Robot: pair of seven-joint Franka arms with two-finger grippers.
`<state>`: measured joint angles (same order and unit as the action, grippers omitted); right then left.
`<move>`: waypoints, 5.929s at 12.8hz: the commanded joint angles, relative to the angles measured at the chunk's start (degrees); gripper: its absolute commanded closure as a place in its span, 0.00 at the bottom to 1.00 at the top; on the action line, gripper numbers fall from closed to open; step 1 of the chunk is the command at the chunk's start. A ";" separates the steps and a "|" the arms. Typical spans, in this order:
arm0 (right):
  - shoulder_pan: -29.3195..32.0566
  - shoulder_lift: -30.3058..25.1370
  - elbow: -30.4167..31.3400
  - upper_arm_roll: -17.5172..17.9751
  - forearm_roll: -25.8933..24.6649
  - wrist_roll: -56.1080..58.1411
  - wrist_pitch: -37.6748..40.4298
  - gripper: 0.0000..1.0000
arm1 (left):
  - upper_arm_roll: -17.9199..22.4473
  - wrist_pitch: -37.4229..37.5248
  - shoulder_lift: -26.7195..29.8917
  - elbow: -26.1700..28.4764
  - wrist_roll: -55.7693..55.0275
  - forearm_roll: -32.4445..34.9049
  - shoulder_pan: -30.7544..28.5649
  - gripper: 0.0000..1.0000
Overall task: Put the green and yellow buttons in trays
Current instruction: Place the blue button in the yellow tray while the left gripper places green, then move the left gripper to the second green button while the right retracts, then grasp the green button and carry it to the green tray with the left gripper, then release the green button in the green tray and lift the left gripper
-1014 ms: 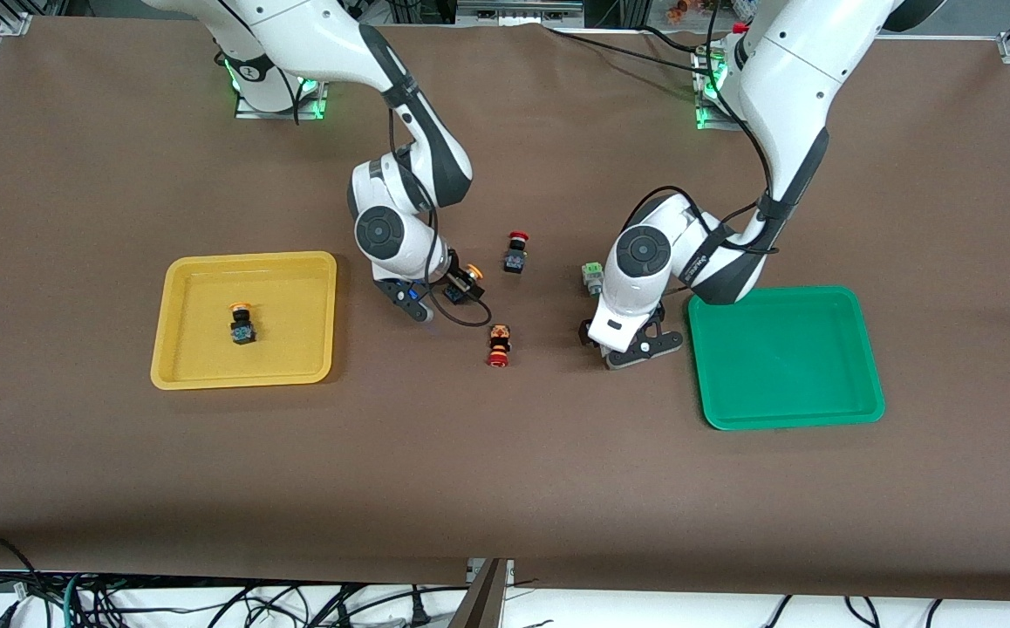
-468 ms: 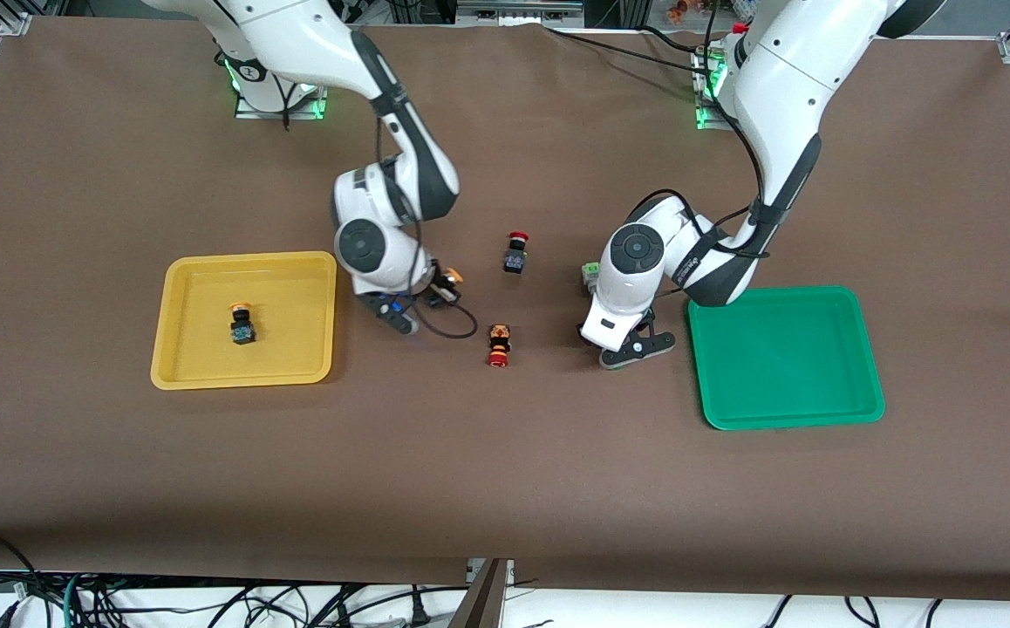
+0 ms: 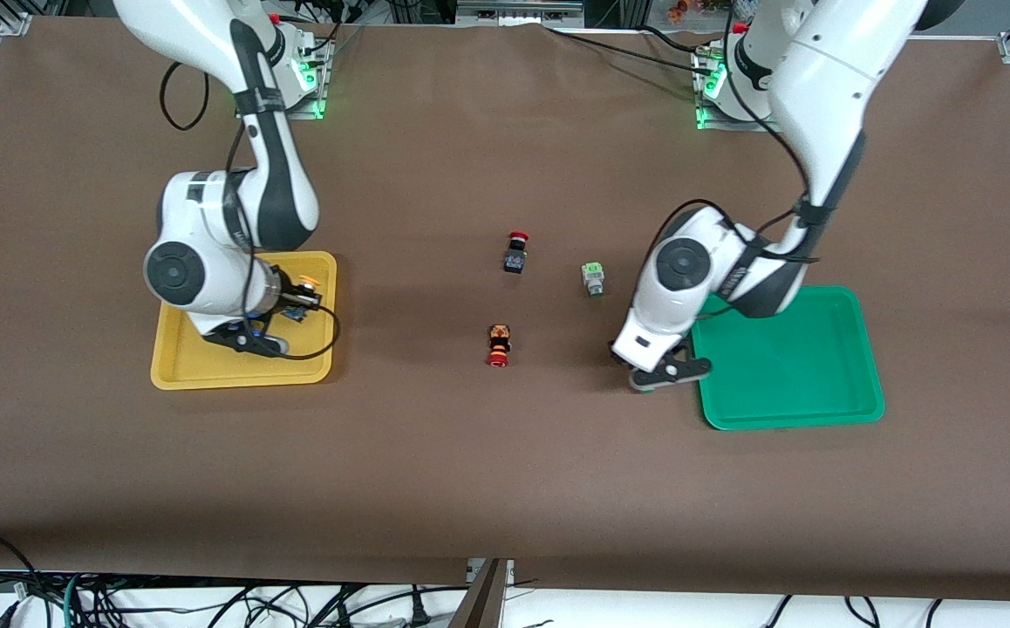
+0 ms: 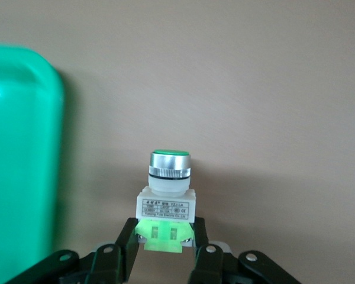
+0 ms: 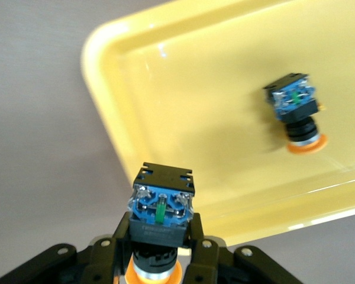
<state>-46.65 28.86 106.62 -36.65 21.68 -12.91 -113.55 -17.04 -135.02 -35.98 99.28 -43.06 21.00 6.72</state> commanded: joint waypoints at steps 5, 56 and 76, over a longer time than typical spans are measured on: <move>-0.46 2.35 4.48 0.44 -0.49 1.39 -8.80 0.02 | 9.81 3.54 10.49 10.30 34.42 -8.08 -6.98 1.00; 37.60 -26.13 -16.71 32.61 -19.57 7.18 18.98 0.00 | 8.87 8.18 4.15 4.17 36.12 -14.39 -7.50 0.00; 37.69 -25.25 -16.71 32.61 -18.95 7.46 17.92 0.00 | 12.38 49.59 27.19 -17.54 35.68 -19.33 -7.60 0.00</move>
